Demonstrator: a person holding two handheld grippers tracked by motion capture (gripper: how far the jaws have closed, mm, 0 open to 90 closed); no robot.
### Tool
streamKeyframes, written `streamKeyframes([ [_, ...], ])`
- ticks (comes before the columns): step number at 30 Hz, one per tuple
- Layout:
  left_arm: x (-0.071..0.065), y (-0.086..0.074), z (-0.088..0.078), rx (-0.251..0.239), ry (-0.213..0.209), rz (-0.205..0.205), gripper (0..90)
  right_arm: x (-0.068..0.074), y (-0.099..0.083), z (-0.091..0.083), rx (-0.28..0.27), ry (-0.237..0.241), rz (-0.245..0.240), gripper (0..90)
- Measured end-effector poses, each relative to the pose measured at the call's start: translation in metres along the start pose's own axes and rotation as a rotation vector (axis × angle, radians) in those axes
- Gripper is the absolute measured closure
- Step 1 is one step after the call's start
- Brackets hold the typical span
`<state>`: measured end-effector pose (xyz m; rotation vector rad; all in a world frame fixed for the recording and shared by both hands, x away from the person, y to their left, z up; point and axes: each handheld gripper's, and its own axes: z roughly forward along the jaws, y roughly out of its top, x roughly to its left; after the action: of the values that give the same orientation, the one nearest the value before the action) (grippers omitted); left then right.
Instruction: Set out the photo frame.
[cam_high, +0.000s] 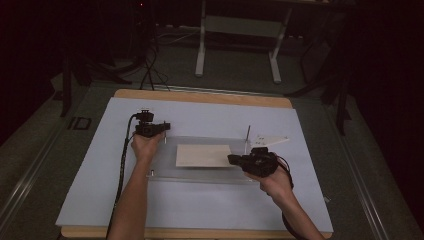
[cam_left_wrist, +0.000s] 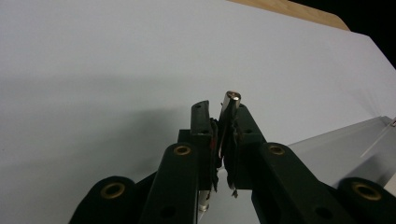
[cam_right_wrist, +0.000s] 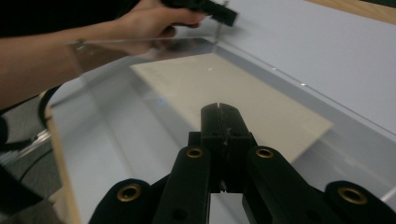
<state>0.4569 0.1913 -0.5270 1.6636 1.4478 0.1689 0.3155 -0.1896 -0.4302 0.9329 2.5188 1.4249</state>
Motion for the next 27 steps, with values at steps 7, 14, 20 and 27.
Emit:
streamKeyframes([
  [7,0.001,0.001,0.0,0.007,-0.004,-0.004,82.6,0.026,-0.01,-0.007,-0.023,0.052,-0.05,90.0],
  [14,0.0,0.003,0.001,0.018,0.005,-0.004,82.7,0.038,-0.021,-0.01,-0.032,0.07,-0.067,90.0],
  [20,0.0,0.003,0.001,0.025,0.004,-0.006,82.6,0.049,-0.038,-0.001,-0.005,0.055,-0.086,90.0],
  [27,0.0,0.003,0.001,0.029,0.004,-0.005,82.6,0.051,-0.049,0.015,0.004,-0.014,-0.095,90.0],
])
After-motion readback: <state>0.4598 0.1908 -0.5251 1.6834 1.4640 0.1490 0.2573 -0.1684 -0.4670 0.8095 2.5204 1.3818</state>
